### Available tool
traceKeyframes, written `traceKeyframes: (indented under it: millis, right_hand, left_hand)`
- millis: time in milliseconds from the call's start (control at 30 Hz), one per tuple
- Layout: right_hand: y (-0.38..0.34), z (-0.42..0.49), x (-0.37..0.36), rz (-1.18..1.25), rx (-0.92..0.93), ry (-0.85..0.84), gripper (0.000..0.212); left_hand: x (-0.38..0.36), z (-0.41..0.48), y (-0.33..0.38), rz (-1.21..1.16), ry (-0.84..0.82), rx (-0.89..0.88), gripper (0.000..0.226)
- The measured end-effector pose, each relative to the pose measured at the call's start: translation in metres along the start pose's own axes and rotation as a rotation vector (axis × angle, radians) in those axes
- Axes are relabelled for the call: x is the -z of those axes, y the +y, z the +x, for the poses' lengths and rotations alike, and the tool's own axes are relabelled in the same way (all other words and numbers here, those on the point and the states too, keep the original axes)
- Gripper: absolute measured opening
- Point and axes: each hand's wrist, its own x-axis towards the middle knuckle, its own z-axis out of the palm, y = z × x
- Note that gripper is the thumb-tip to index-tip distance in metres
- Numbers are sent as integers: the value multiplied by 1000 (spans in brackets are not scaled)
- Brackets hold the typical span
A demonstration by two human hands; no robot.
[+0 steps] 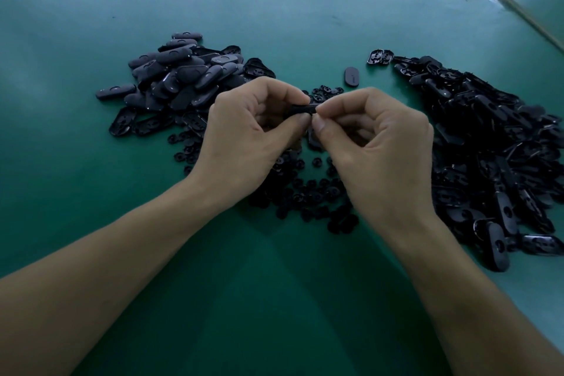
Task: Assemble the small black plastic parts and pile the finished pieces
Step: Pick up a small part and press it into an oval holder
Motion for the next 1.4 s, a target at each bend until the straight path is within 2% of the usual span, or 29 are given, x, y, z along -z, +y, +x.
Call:
traceKeyframes:
  millis: [200,367,733,1033,1267,1400]
  right_hand:
    - [6,5,7,-39,-29,-84,26]
    - [11,10,12,101,-90,-162,29]
    - [14,11,18,47,-152,-249,11]
    - [12,12,15,20,-174,-225,6]
    - [12,10,16,48,-138,-220,15]
    - [14,11,14,-12,-146,-111,14]
  left_hand:
    - [1,0,1,-25,-44,17,26]
    - [2,-1,2,-84,-62,49,21]
    - [0,0,3,-79,-62,75,24]
    - [1,0,4,-49,-13,66,27]
    - [1,-1,2,-56,11,58,25]
    - [0,-1,2,-90,12,48,24]
